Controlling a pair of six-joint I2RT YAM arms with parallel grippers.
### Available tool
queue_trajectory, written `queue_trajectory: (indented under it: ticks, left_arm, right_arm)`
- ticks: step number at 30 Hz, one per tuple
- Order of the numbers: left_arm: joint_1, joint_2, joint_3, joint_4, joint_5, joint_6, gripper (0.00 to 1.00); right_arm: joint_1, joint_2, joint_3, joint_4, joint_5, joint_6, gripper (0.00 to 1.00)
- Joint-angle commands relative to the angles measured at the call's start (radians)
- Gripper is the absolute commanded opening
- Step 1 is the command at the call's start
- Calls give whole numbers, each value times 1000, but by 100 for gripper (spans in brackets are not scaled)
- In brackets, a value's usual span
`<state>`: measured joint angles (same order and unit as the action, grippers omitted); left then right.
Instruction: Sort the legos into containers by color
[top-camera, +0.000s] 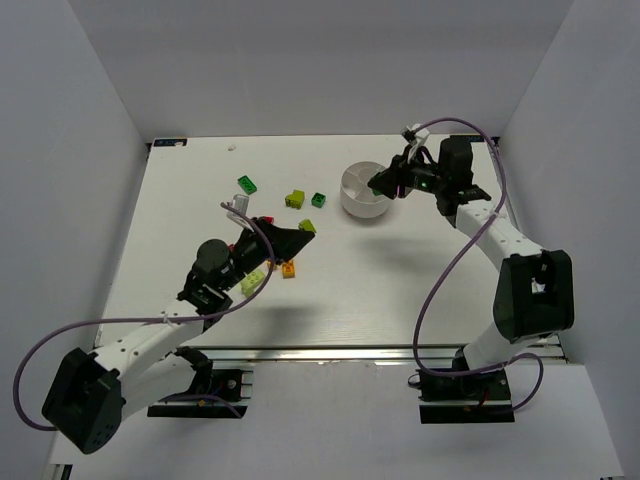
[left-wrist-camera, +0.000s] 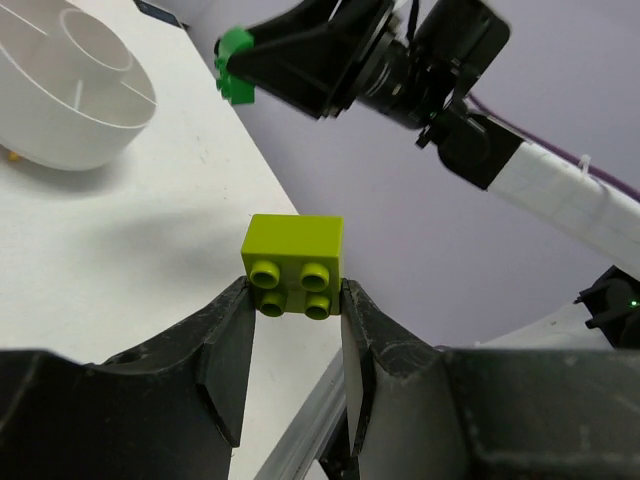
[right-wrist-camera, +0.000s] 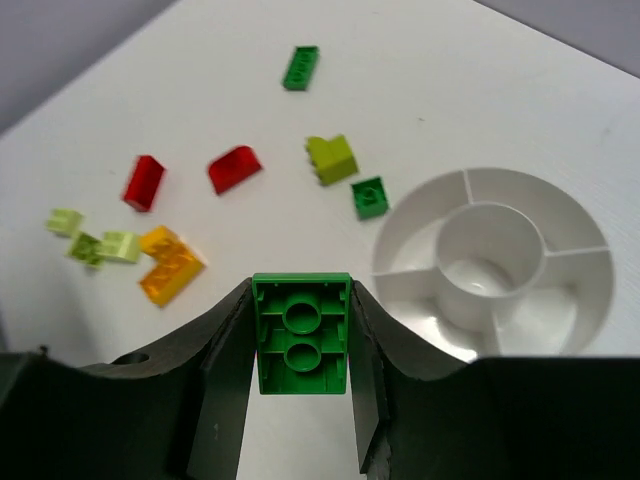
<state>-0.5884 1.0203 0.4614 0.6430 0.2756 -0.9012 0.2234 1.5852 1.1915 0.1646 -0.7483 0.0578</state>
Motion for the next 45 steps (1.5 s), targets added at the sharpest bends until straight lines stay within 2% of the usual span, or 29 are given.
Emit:
queue_trajectory:
  ticks: [1,4,8,12,15,21,33,37,40,45]
  left_arm:
    - [-1,-97,26,-161,-84,56,0]
    - [1,-159,-3,-193,-114,44,0]
    - [1,-218,-39,-223,-142,25,0]
    - [-1,-243,-50,-249,-157,16,0]
    - [1,-243,-53,-253,-168,13,0]
    - [1,-206,-40,-250,-176,10,0]
    - [-1,-137,-10,-236,-176,4,0]
    - [-1,-126,-6,-229,-176,4,0]
    - [1,-112,-1,-223,-170,4,0]
    - [-1,-83,11,-213,-159,4,0]
  right_arm:
    - [-21,16,-29,179,93,-159,0]
    - [-64,109,46,184,49,-86,0]
    - [-117,225,138,228,-103,-20,0]
    - [-157,358,262,207,-290,-22,0]
    - [-171,406,309,194,-347,-38,0]
    - [-173,490,367,225,-393,-39,2]
    - [-187,570,365,352,-419,20,9]
    - [-190,587,373,365,-419,33,16]
    - [-190,596,379,368,-414,33,28]
    - [-190,605,378,369,-405,31,38]
